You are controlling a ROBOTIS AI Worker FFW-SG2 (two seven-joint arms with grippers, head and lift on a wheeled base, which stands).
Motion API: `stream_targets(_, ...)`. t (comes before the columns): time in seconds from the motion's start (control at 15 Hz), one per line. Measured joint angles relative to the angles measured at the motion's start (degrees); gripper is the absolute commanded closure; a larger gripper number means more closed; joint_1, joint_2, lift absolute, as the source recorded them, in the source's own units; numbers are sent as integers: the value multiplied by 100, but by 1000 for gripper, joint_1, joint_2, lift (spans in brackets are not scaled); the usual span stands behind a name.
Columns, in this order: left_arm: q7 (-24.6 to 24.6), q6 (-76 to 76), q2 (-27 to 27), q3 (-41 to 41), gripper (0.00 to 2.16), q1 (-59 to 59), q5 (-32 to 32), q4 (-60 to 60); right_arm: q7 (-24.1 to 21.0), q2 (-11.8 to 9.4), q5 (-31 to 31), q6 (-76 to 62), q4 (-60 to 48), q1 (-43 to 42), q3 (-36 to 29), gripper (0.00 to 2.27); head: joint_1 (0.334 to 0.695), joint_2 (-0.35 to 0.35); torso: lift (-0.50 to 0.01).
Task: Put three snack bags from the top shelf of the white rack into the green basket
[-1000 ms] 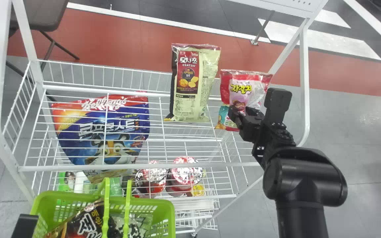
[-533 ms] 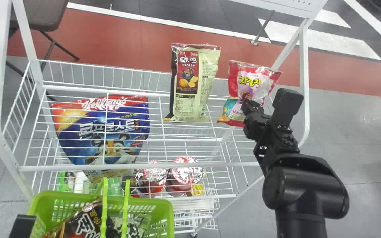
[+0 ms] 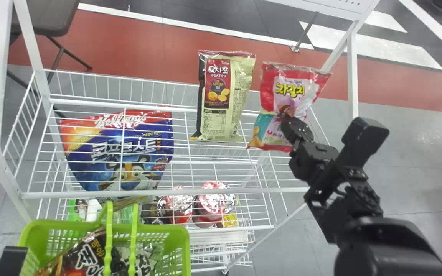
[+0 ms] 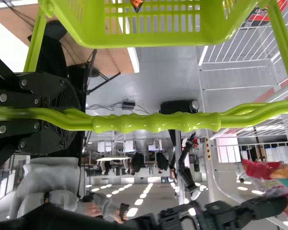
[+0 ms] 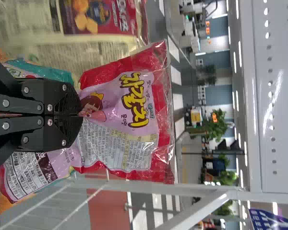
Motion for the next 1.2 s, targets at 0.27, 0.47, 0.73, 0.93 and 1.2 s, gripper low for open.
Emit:
stream_targets(0.27,-3,125,-5,79,2148,105,80,-247,728,46,-680,804,-895,963,-95,2013,695,-350,0)
stream_targets(0.47,-6,128,-24,64,2148,214,148,-436,1323,120,-1174,1708,-1395,1463,-359,2013,695,-350,0)
stream_targets(0.73,2,129,-43,49,2148,279,166,-543,1982,126,-1723,3561,-1605,1728,-657,2013,695,-350,0)
stream_targets(0.93,27,129,-44,50,2148,306,167,-598,2096,115,-1608,3864,-1525,1912,-523,2017,695,-350,0)
stream_targets(1.2,26,129,-44,22,2148,352,160,-669,2065,-23,-1125,3653,-914,2006,168,2013,695,-350,0)
